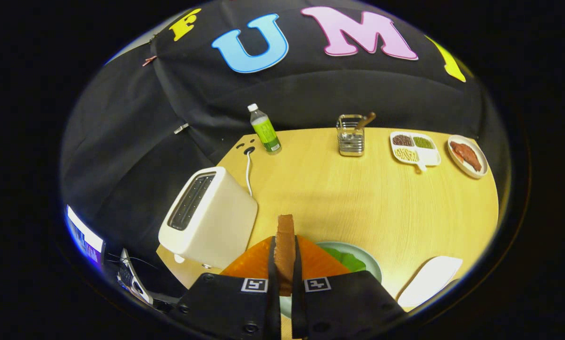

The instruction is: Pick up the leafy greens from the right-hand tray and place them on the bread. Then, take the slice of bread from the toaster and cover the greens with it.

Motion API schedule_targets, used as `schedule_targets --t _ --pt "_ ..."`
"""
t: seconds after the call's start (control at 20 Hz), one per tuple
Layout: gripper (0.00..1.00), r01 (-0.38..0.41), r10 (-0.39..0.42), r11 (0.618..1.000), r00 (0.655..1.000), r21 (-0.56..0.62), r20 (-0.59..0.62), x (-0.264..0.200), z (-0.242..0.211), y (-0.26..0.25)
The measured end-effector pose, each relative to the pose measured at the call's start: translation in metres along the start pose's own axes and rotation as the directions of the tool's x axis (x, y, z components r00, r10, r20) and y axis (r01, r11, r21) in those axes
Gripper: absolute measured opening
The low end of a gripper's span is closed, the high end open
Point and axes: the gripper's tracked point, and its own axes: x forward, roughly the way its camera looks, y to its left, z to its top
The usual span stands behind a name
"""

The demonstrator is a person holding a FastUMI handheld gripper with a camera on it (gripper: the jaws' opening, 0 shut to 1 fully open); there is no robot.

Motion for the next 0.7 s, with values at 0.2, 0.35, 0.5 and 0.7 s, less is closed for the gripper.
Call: schedule_targets --t 0.2,0.35,0.5,0.7 --pt "0.13 0.002 0.000 0.999 0.999 0.052 -0.045 0.008 -0.031 -0.023" --pt "0.16 0.032 -0.029 0.997 0.998 0.069 -0.050 0.008 -0.046 -0.041" --pt "0.27 0.106 -0.104 0.994 0.993 0.025 -0.064 0.008 -0.062 -0.065" --pt "0.64 0.218 -0.224 0.971 0.972 -0.095 -0.067 0.000 -0.077 -0.102"
